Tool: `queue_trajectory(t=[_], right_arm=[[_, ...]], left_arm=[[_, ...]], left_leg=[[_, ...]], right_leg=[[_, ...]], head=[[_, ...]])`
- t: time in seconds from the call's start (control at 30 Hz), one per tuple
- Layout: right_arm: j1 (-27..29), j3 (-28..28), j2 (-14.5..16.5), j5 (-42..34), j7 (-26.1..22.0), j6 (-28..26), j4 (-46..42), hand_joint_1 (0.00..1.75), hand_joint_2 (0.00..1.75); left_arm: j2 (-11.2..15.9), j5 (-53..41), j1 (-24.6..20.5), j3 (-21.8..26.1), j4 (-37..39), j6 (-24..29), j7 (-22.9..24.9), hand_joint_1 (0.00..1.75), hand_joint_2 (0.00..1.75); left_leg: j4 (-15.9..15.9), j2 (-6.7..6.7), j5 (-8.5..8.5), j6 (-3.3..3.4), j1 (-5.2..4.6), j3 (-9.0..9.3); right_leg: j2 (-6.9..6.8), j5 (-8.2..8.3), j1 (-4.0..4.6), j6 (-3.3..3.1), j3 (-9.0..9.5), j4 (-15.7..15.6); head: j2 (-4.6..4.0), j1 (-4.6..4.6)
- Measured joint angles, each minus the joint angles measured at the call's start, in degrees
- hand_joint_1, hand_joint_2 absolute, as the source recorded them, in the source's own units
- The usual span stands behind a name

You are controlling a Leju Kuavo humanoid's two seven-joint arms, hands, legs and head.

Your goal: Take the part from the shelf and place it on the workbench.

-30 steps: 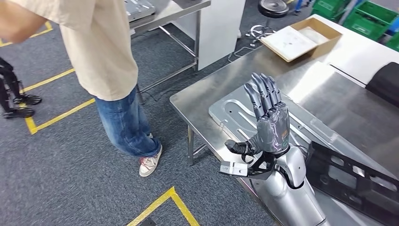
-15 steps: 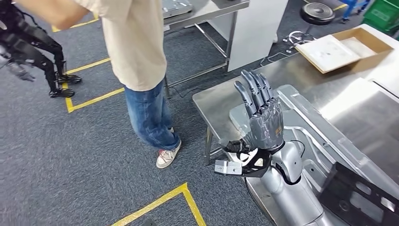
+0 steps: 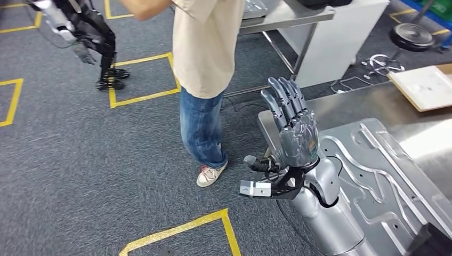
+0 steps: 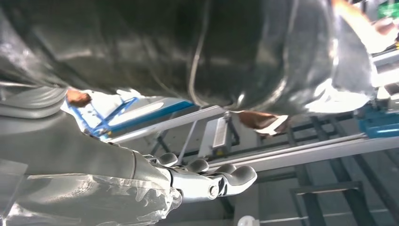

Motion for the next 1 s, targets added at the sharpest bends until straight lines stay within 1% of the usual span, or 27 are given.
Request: queue_trajectory(t=[0.03,0.07,0.1,0.17,0.2,0.23,0.27,0.3,0.33,0.37,0.4,0.43,0.47,0.5,0.53,0.57,0.6,0.63,0.67,0.7,0.77,0.83,0.87,0.9,0.93,0.97,1.0], right_arm=[[0.0,0.0,0.0,0.0,0.1,0.0,0.0,0.0,0.0],[0.0,0.0,0.0,-0.1,0.1,-0.1,0.0,0.0,0.0],[0.0,0.1,0.0,-0.1,0.2,-0.1,0.0,0.0,0.0],[0.0,0.2,0.0,-0.2,0.3,-0.2,0.0,0.0,0.0],[0.0,0.2,0.0,-0.2,0.3,-0.2,0.0,0.0,0.0],[0.0,0.3,0.0,-0.2,0.4,-0.2,0.0,0.0,0.0],[0.0,0.4,0.0,-0.2,0.4,-0.2,0.0,0.0,0.0],[0.0,0.4,0.0,-0.2,0.5,-0.2,0.0,0.0,0.0],[0.1,0.4,0.0,-0.3,0.5,-0.2,0.0,0.0,0.0],[0.2,0.4,-0.1,-0.3,0.5,-0.2,0.0,0.0,0.0],[0.3,0.5,-0.1,-0.3,0.5,-0.2,0.0,0.0,0.0],[0.3,0.5,-0.1,-0.3,0.5,-0.2,0.0,0.0,0.0],[0.4,0.5,-0.1,-0.3,0.5,-0.2,0.0,0.0,0.0],[0.4,0.5,-0.1,-0.4,0.5,-0.2,0.0,0.0,0.0],[0.4,0.5,-0.1,-0.4,0.5,-0.2,0.0,0.0,0.0],[0.3,0.5,-0.1,-0.4,0.5,-0.2,0.0,0.0,0.0],[0.3,0.5,-0.1,-0.4,0.5,-0.3,0.0,0.0,0.0],[0.3,0.5,0.0,-0.4,0.5,-0.4,0.0,0.0,0.0],[0.3,0.6,0.0,-0.4,0.5,-0.4,0.0,0.0,0.0],[0.3,0.7,0.0,-0.4,0.5,-0.5,0.0,0.0,0.0],[0.2,0.9,0.0,-0.5,0.5,-0.6,0.0,0.0,0.0],[0.4,1.0,0.0,-0.5,0.5,-0.7,0.0,0.0,0.0],[0.5,1.1,0.0,-0.5,0.5,-0.8,0.0,0.0,0.0],[0.7,1.2,0.0,-0.5,0.5,-0.8,0.0,0.0,0.0],[0.8,1.4,0.0,-0.5,0.5,-0.8,0.0,0.0,0.0],[0.8,1.5,0.0,-0.5,0.5,-0.9,0.1,0.0,0.0],[0.9,1.5,0.0,-0.5,0.5,-0.9,0.1,0.0,0.0]], left_arm=[[0.0,0.0,0.0,0.0,0.0,0.0,0.0,0.0,0.0],[-0.1,0.0,0.0,0.0,0.0,0.0,0.0,0.0,0.0],[-0.1,0.1,0.0,0.0,0.0,0.0,0.0,0.0,0.0],[-0.1,0.1,0.1,0.0,0.0,0.1,0.0,0.0,0.0],[-0.1,0.1,0.2,0.0,0.0,0.1,0.0,0.0,0.0],[0.0,0.1,0.3,0.0,0.0,0.1,0.0,0.0,0.0],[0.0,0.1,0.3,0.0,0.0,0.1,0.0,0.0,0.0],[0.0,0.1,0.3,0.0,0.0,0.1,0.0,0.0,0.0],[0.0,0.1,0.2,0.0,0.0,0.1,0.0,0.0,0.0],[0.0,0.1,0.2,0.0,0.0,0.1,0.0,0.0,0.0],[0.0,0.1,0.2,0.0,0.0,0.1,0.0,0.0,0.0],[0.0,0.1,0.3,0.0,0.0,0.1,0.0,0.0,0.0],[0.0,0.2,0.4,0.0,0.0,0.1,0.0,0.0,0.0],[0.0,0.2,0.4,0.0,0.0,0.2,0.0,0.0,0.0],[0.1,0.2,0.4,0.0,0.0,0.2,0.0,0.0,0.0],[0.1,0.2,0.3,0.0,0.0,0.2,0.0,0.0,0.0],[0.1,0.3,0.2,0.0,0.0,0.3,0.0,0.0,0.0],[0.1,0.3,0.2,0.0,0.0,0.3,0.0,0.0,0.0],[0.1,0.3,0.2,0.0,0.0,0.3,-0.1,0.0,0.0],[0.1,0.3,0.3,0.0,0.0,0.4,-0.1,0.0,0.0],[0.1,0.3,0.3,0.0,0.0,0.4,-0.1,0.0,0.0],[0.1,0.3,0.2,0.0,0.0,0.5,-0.2,0.0,0.0],[0.1,0.3,0.2,0.0,0.0,0.5,-0.2,0.0,0.0],[0.1,0.3,0.2,0.0,0.0,0.6,-0.2,0.0,0.0],[0.1,0.3,0.2,0.0,0.0,0.6,-0.2,0.0,0.0],[0.1,0.3,0.3,0.0,0.0,0.7,-0.2,0.0,0.0],[0.0,0.3,0.4,0.0,0.0,0.7,-0.2,0.0,0.0]], left_leg=[[0.1,-0.7,-0.01,-0.13,-0.04,-0.1],[0.2,-1.38,0.05,-0.35,-0.01,-0.3],[0.2,-1.94,0.14,-0.65,0.08,-0.54],[0.0,-3.2,0.45,-1.51,0.23,-0.88],[0.1,-2.84,0.35,-1.86,0.17,-0.97],[0.8,-1.75,-0.24,-2.2,0.06,-1.31],[2.7,-0.15,-1.41,-2.45,-0.07,-2.13],[5.7,1.75,-3.08,-2.63,-0.02,-3.51],[9.3,2.91,-4.84,-2.84,0.08,-5.28],[12.6,3.5,-6.1,-3.02,0.2,-6.91],[14.6,3.82,-6.45,-3.18,0.3,-7.85],[14.4,4.04,-5.77,-3.31,0.38,-7.73],[12.2,4.37,-4.23,-3.37,0.45,-6.51],[8.5,5.13,-2.4,-3.36,0.49,-4.52],[5.0,6.22,-1.2,-3.19,0.3,-2.62],[2.4,6.96,-0.47,-2.83,0.13,-1.29],[1.0,7.4,-0.31,-2.44,-0.06,-0.64],[0.7,7.21,-0.48,-2.0,-0.27,-0.64],[0.6,6.49,-0.33,-1.58,-0.23,-0.73],[0.5,5.93,-0.2,-1.23,-0.16,-0.73],[0.2,4.85,0.14,-0.52,0.05,-0.7],[0.1,3.78,0.33,-0.12,0.11,-0.81],[0.1,3.14,0.37,-0.02,0.07,-0.88],[0.1,2.44,0.4,0.01,0.02,-0.92],[0.1,1.65,0.43,0.02,-0.02,-0.94],[0.2,0.84,0.46,0.01,-0.05,-0.92],[0.2,0.05,0.49,-0.02,-0.07,-0.89]], right_leg=[[1.27,1.68,-0.04,-0.35,1.5,-3.7],[2.35,2.6,-0.03,-0.58,2.62,-6.4],[3.09,2.78,0.03,-0.74,3.18,-7.8],[2.32,2.63,0.08,-0.95,3.57,-8.5],[1.6,2.79,-0.02,-1.17,3.83,-8.9],[0.85,2.94,-0.17,-1.47,4.13,-9.3],[0.05,3.08,-0.31,-1.74,4.39,-9.6],[-0.77,3.12,-0.24,-1.94,4.54,-9.8],[-1.57,3.07,-0.16,-2.08,4.56,-9.8],[-2.41,3.0,-0.07,-2.14,4.56,-9.7],[-3.23,2.91,-0.02,-2.15,4.56,-9.7],[-4.0,2.8,-0.02,-2.1,4.57,-9.6],[-4.7,2.65,-0.03,-1.99,4.6,-9.5],[-5.35,2.44,-0.03,-1.81,4.63,-9.2],[-5.92,2.18,0.11,-1.54,4.63,-9.0],[-6.45,1.94,0.26,-1.25,4.63,-8.7],[-6.95,1.76,0.46,-0.96,4.65,-8.5],[-7.43,1.67,0.61,-0.67,4.7,-8.5],[-7.9,1.63,0.6,-0.42,4.83,-8.5],[-7.7,1.42,0.48,-0.09,4.9,-8.4],[-5.23,-0.55,0.09,0.45,3.97,-6.0],[-2.31,-4.21,-0.11,0.66,0.97,0.4],[-1.76,-5.66,-0.12,0.68,-0.81,4.1],[-1.52,-6.17,-0.1,0.65,-2.05,6.5],[-1.37,-5.52,-0.08,0.54,-2.39,6.9],[-1.11,-3.85,-0.04,0.33,-1.69,5.2],[-0.46,-1.6,0.02,0.01,-0.14,1.8]], head=[[0.0,-0.01],[0.0,-0.01],[0.0,-0.02],[0.0,-0.01],[0.0,-0.02],[0.0,-0.1],[0.0,-0.17],[0.0,-0.25],[0.0,-0.32],[0.0,-0.32],[0.0,-0.32],[0.0,-0.33],[0.0,-0.33],[0.0,-0.33],[0.0,-0.33],[0.0,-0.29],[0.0,-0.26],[0.0,-0.24],[0.0,-0.22],[0.0,-0.23],[0.0,-0.23],[0.0,-0.22],[0.0,-0.22],[0.0,-0.22],[0.0,-0.22],[0.0,-0.22],[0.0,-0.22]])
